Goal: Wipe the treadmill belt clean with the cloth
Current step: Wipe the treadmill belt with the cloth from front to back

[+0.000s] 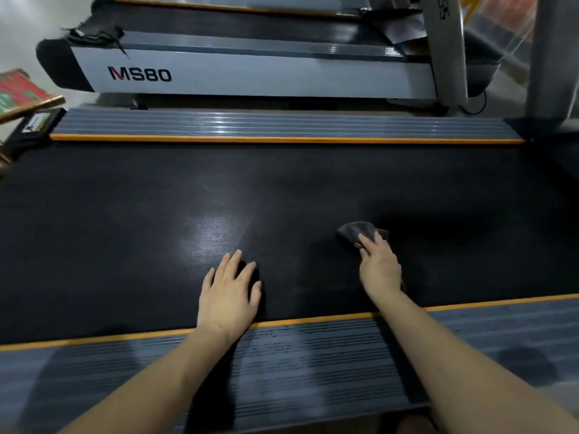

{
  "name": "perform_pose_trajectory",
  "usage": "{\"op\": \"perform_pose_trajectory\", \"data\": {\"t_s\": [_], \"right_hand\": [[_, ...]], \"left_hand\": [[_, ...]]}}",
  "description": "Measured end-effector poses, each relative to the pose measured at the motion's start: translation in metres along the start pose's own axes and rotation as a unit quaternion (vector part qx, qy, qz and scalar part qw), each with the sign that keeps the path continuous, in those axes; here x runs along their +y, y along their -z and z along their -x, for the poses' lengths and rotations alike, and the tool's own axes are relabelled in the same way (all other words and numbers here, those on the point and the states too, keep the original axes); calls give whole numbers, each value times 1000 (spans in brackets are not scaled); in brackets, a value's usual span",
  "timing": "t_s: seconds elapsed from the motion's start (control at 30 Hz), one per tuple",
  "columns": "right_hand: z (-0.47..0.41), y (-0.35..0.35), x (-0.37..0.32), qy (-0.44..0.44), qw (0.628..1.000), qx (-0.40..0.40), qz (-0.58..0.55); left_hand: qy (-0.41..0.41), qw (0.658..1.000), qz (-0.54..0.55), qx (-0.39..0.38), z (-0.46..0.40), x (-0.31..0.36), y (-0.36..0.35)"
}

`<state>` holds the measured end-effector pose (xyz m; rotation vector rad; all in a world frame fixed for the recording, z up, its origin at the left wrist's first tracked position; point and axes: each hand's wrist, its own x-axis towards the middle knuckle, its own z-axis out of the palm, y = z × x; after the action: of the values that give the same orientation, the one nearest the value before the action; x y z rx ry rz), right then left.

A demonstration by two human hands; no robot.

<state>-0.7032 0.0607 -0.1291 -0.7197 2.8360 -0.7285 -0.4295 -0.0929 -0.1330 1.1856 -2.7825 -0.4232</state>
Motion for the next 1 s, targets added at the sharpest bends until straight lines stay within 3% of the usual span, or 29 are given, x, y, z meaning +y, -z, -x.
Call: {"op": "perform_pose_trajectory", "data": {"t_s": [0.1,0.27,0.33,0.4,0.47,0.6,0.67,0.8,0.87,0.93,1.0], "right_hand": [[18,-15,-26,13,1000,5,-4],[83,-60,-85,228,966,-111,-42],[74,-52,-76,256,957,-131,-30],[52,-36,-48,234,966,-112,-16],[28,-9,-11,155,987,-41,-4],[29,14,4,12,1000,-1,-4],[49,-8,-25,45,998,-4,-32],[86,-35,-60,248,957,-144,-32],[69,-21,-48,301,937,-174,-34],[44,-9,-21,306,939,-158,-12],[16,3,7,223,970,-96,-22]], "left_hand": [[6,1000,23,-6,4,1,-6],[17,999,27,26,3,-2,-11],[13,999,31,36,5,-1,-10],[12,999,28,39,6,0,-7],[10,999,22,49,5,1,-7],[15,998,23,53,1,2,-9],[19,998,21,49,0,3,-11],[16,998,21,59,-1,0,-12],[13,998,20,63,-1,-1,-11],[12,998,22,63,-2,-1,-11],[13,998,20,66,-2,-1,-12]]}}
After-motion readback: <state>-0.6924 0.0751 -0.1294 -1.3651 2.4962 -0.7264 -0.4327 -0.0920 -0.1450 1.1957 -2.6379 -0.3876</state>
